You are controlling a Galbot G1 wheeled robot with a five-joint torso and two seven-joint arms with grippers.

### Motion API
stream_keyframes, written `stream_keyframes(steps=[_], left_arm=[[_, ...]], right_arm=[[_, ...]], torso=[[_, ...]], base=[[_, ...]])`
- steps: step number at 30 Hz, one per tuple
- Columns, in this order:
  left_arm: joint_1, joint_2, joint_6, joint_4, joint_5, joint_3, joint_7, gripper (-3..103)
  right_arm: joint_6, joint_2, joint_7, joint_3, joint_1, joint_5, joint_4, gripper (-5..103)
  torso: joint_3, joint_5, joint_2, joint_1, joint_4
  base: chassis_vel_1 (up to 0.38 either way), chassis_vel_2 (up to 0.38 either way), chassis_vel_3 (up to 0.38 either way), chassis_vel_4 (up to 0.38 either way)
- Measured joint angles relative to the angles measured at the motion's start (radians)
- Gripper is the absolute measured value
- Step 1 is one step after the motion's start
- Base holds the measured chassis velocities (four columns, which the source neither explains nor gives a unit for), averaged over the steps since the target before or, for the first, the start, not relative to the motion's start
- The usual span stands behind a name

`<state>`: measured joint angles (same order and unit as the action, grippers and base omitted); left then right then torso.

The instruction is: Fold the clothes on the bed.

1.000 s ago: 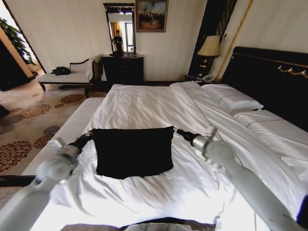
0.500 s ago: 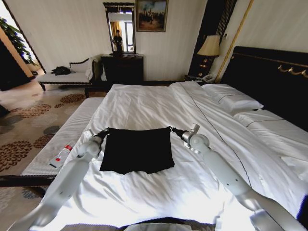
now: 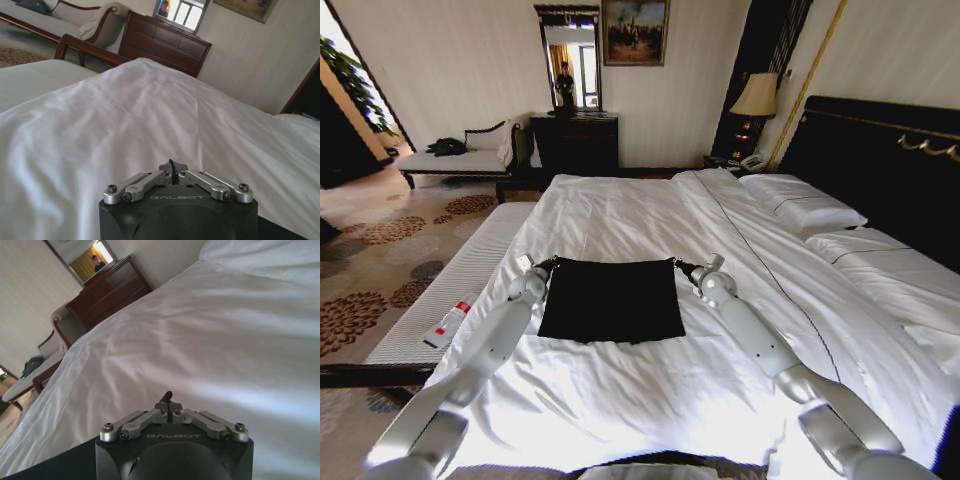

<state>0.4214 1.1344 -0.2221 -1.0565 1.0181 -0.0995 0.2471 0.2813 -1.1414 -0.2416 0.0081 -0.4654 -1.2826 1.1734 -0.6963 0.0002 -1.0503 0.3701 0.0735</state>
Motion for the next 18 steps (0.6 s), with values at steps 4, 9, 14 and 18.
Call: stream_keyframes(steps=[4, 9, 14, 18], left_arm=[[0.000, -0.003, 0.004, 0.007, -0.003, -0.001, -0.015, 0], [0.027, -0.009, 0.008, -0.020, -0.002, 0.001, -0.018, 0], [0.056, -0.014, 0.024, -0.051, -0.011, -0.006, -0.028, 0], [0.121, -0.044, 0.031, -0.143, 0.004, -0.020, -0.035, 0]], right_arm=[[-0.008, -0.002, 0.006, 0.003, -0.001, 0.013, -0.007, 0], [-0.023, 0.002, 0.018, -0.004, -0.012, 0.032, -0.008, 0], [-0.044, 0.002, 0.022, -0.004, -0.034, 0.055, 0.016, 0], [-0.059, 0.029, 0.023, 0.012, -0.080, 0.085, 0.100, 0]], torso=[[0.000, -0.0002, 0.000, 0.000, -0.0005], [0.000, -0.0002, 0.000, 0.000, -0.0004], [0.000, -0.0002, 0.000, 0.000, -0.0003], [0.000, -0.0003, 0.000, 0.000, -0.0005]], base=[[0.000, 0.000, 0.000, 0.000], [0.000, 0.000, 0.000, 0.000], [0.000, 0.000, 0.000, 0.000], [0.000, 0.000, 0.000, 0.000]])
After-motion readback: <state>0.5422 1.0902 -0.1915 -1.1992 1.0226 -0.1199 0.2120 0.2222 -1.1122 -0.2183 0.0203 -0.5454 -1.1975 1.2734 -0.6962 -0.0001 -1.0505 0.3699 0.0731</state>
